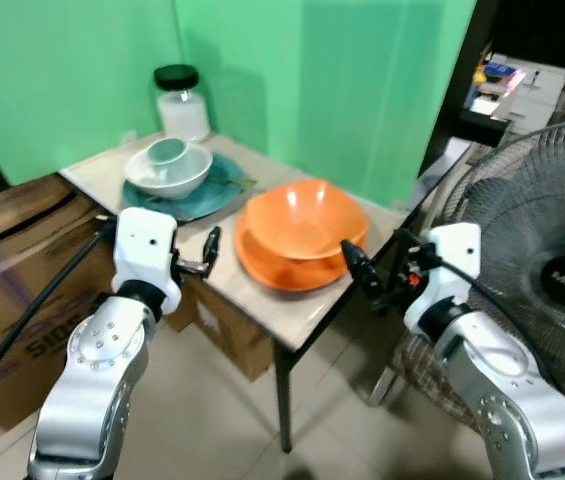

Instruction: Setting the table

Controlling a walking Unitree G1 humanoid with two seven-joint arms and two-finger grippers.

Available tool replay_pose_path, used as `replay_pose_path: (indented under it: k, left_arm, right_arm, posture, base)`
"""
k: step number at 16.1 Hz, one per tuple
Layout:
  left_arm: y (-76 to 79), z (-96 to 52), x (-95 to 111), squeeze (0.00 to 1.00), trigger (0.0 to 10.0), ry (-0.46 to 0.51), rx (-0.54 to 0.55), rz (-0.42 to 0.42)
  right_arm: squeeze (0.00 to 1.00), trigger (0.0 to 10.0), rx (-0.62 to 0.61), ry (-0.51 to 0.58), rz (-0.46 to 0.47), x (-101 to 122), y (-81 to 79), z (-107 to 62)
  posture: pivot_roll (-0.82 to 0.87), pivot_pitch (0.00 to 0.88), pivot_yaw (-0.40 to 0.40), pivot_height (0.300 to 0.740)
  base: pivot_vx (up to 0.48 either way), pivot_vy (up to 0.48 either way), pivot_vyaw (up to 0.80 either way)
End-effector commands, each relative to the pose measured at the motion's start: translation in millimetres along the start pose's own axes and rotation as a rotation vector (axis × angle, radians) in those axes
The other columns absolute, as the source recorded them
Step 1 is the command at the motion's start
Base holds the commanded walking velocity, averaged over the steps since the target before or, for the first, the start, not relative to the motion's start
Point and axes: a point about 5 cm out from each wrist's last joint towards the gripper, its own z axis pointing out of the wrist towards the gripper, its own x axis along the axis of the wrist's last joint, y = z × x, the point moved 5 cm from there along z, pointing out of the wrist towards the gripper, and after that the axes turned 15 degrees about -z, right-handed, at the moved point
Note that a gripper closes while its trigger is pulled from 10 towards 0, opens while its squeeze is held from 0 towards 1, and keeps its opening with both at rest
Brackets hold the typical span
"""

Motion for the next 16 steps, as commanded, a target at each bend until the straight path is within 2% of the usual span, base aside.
replay_pose_path:
  k: [1,2,7,9,10,12,14,15,16]
  left_arm:
    - [5.5,0.4,4.3,0.0,10.0,0.011,-0.023,0.005]
    - [6.0,0.3,3.9,0.0,10.0,0.01,-0.026,0.005]
    - [8.1,-0.2,3.5,0.0,10.0,0.008,-0.038,0.002]
    - [11.4,-1.0,1.4,0.0,10.0,-0.006,-0.066,-0.001]
    - [14.2,-2.0,-1.2,0.0,10.0,-0.022,-0.097,0.002]
    - [16.1,-3.8,-8.0,0.0,10.0,-0.062,-0.145,0.012]
    - [16.4,-6.5,-12.7,0.0,10.0,-0.098,-0.187,0.007]
    - [18.7,-10.6,-18.2,0.0,10.0,-0.133,-0.238,0.021]
    - [19.6,-11.7,-19.6,0.0,10.0,-0.142,-0.251,0.021]
  right_arm:
    - [0.55,10.0,-0.012,-0.016,0.012,-0.8,3.7,1.6]
    - [0.01,10.0,-0.015,-0.021,0.018,-1.4,3.9,2.4]
    - [0.0,10.0,-0.021,-0.076,0.06,-4.2,4.7,9.5]
    - [0.0,10.0,-0.014,-0.086,0.091,-3.1,4.0,13.8]
    - [0.0,10.0,-0.016,-0.116,0.118,-5.5,3.9,17.7]
    - [0.0,10.0,-0.035,-0.227,0.113,-16.7,6.7,28.6]
    - [0.0,10.0,-0.04,-0.281,0.149,-20.0,7.2,38.7]
    - [0.0,10.0,-0.074,-0.353,0.192,-25.8,11.5,46.8]
    - [0.0,10.0,-0.081,-0.372,0.2,-27.5,12.5,48.2]
  posture:
    - [0.17,0.0,0.037,0.74]
    - [0.17,0.0,0.037,0.74]
    - [0.17,0.0,0.038,0.74]
    - [0.17,0.0,0.038,0.74]
    - [0.17,0.0,0.04,0.74]
    - [0.16,0.0,0.044,0.74]
    - [0.17,0.0,0.044,0.74]
    - [0.17,0.0,0.042,0.74]
    - [0.17,0.0,0.042,0.74]
  base:
    - [0.281,0.0,0.0]
    - [0.285,0.0,0.0]
    - [0.28,0.0,0.0]
    - [0.0,0.0,0.0]
    - [0.0,0.0,0.0]
    - [0.0,0.0,0.0]
    - [0.0,0.0,0.0]
    - [0.0,0.0,0.0]
    - [0.0,0.0,0.0]
